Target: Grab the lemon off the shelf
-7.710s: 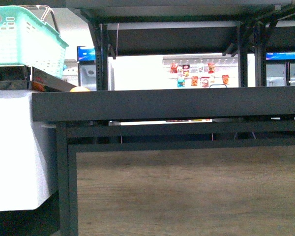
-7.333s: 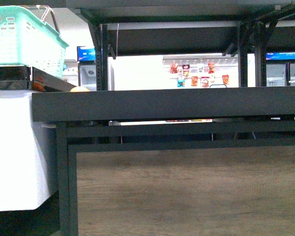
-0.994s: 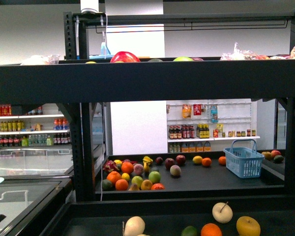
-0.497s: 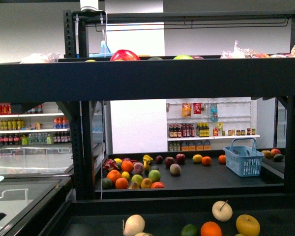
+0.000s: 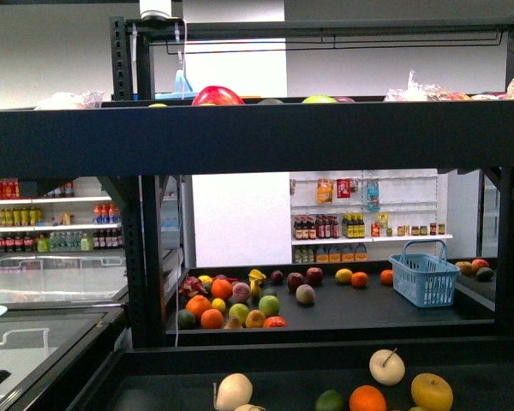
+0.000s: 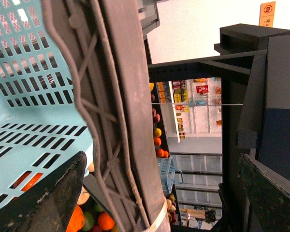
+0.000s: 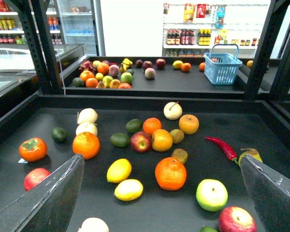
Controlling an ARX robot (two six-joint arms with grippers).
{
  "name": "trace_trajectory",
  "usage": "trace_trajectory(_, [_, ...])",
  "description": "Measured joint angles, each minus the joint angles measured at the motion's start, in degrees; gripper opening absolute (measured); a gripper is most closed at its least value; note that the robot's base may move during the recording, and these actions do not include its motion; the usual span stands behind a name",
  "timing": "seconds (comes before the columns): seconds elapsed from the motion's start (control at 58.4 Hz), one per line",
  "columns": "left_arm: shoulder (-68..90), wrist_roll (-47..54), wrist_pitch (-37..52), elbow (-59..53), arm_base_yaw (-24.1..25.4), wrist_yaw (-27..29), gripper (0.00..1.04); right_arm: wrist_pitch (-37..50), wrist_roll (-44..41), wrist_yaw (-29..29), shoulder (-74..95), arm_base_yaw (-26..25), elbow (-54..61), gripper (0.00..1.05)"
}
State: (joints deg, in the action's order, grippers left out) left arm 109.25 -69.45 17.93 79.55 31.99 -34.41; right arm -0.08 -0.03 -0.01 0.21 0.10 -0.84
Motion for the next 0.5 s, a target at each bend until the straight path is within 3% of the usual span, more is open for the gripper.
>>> trace_trajectory(0.24, [2.3,0.7,-1.7,2.6,-0.2,1.5,0.95,0.0,0.0,0.0,0.0,0.0,0.0,0.97])
trace_trajectory(0.445, [3.5,1.4,-2.0,3.2,0.1,3.0,0.47,0.0,0.0,0.0,0.0,0.0,0.0,0.97])
trace_trajectory(0.497, [3.5,1.4,-2.0,3.2,0.2,3.1,0.39,0.0,0.0,0.0,0.0,0.0,0.0,0.97])
